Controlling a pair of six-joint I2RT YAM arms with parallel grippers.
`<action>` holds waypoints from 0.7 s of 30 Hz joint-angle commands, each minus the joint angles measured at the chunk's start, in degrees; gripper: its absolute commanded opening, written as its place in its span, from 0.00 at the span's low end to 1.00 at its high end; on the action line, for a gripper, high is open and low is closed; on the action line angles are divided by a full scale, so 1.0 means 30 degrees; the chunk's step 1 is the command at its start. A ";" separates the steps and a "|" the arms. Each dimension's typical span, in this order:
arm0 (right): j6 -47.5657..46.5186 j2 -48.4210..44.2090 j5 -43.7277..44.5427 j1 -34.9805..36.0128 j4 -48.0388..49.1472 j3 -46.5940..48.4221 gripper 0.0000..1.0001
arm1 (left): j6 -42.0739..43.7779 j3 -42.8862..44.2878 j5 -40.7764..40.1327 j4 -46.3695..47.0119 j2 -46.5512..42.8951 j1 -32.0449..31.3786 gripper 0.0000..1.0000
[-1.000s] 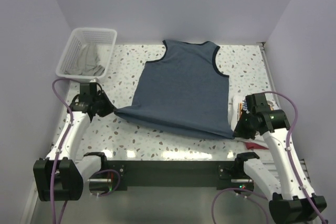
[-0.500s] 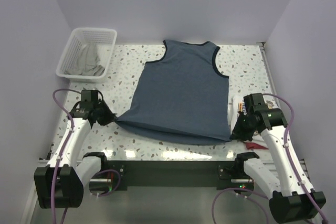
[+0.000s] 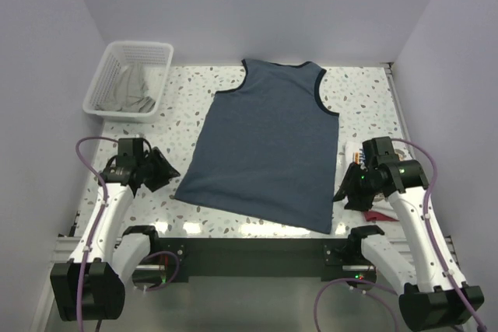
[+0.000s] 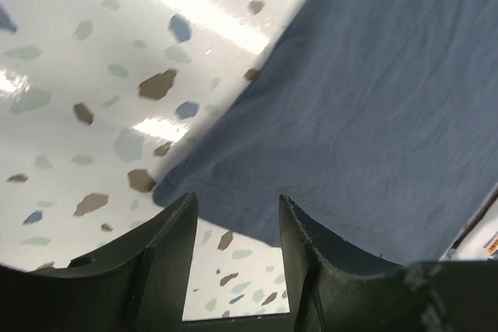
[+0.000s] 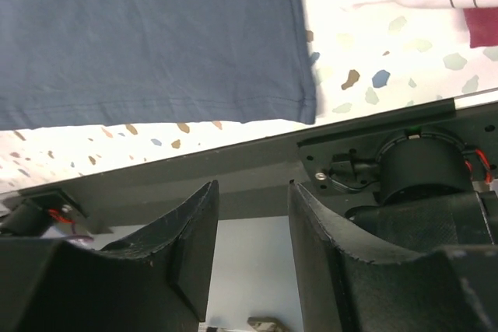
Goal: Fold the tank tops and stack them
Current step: Flatten the tank top out
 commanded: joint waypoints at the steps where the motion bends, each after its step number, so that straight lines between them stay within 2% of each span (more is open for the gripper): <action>1: 0.0982 0.0752 -0.0792 0.0031 0.1069 0.1201 0.46 | 0.0309 0.1184 0.2029 0.2764 -0.0659 0.0147 0.51; 2: 0.1855 0.1074 -0.0532 0.0061 0.3897 0.1114 0.47 | -0.0098 0.1041 0.2616 0.5006 -0.0485 0.0147 0.51; 3: 0.2241 0.1976 -0.0414 0.0061 0.5578 0.0736 0.47 | -0.0421 0.1039 0.2999 0.5985 -0.0222 0.0118 0.52; 4: 0.2389 0.2594 -0.0296 0.0177 0.8844 0.0674 0.47 | -0.0802 0.0865 0.3525 0.7184 0.0128 0.0002 0.52; 5: 0.2942 0.3499 0.0227 0.0381 1.0152 0.0702 0.47 | -0.1560 0.0806 0.3675 0.9922 0.1118 -0.0319 0.53; 7: 0.3152 0.6388 0.2336 0.0965 1.3309 0.1344 0.47 | -0.2121 0.1503 0.3096 1.1581 0.2672 -0.1311 0.55; 8: 0.3124 0.7453 0.3037 0.1085 1.4026 0.1724 0.46 | -0.1950 0.1914 0.2772 1.2809 0.4566 -0.1869 0.55; 9: 0.2978 0.8537 0.3712 0.1144 1.4497 0.2830 0.46 | -0.1861 0.2672 0.2392 1.3343 0.5687 -0.2629 0.55; 10: 0.2658 1.0984 0.4182 0.1116 1.4995 0.4465 0.46 | -0.1425 0.3956 0.2127 1.4654 0.7699 -0.3187 0.55; 11: 0.2539 1.2023 0.4593 0.1145 1.5058 0.4482 0.46 | -0.1131 0.4491 0.2037 1.5102 0.8677 -0.3193 0.55; 12: 0.2421 1.3165 0.5061 0.1145 1.5087 0.6222 0.45 | -0.0954 0.5076 0.1949 1.5164 0.9644 -0.3541 0.55; 14: 0.2013 1.5680 0.4891 0.1145 1.5408 0.7552 0.45 | -0.0543 0.6543 0.1948 1.4758 1.2070 -0.3632 0.54; 16: 0.1602 1.7387 0.4191 0.1145 1.4772 0.9747 0.45 | -0.0600 0.6986 0.1251 1.3850 1.3135 -0.3662 0.53; 18: 0.0636 1.9907 0.4213 0.1320 1.3804 1.2142 0.46 | -0.0659 0.6171 0.1100 1.4633 1.3257 -0.3691 0.53; 21: 0.0370 2.2077 0.4861 0.1233 1.3504 1.3674 0.46 | -0.0573 0.5258 0.1477 1.5195 1.3431 -0.3807 0.55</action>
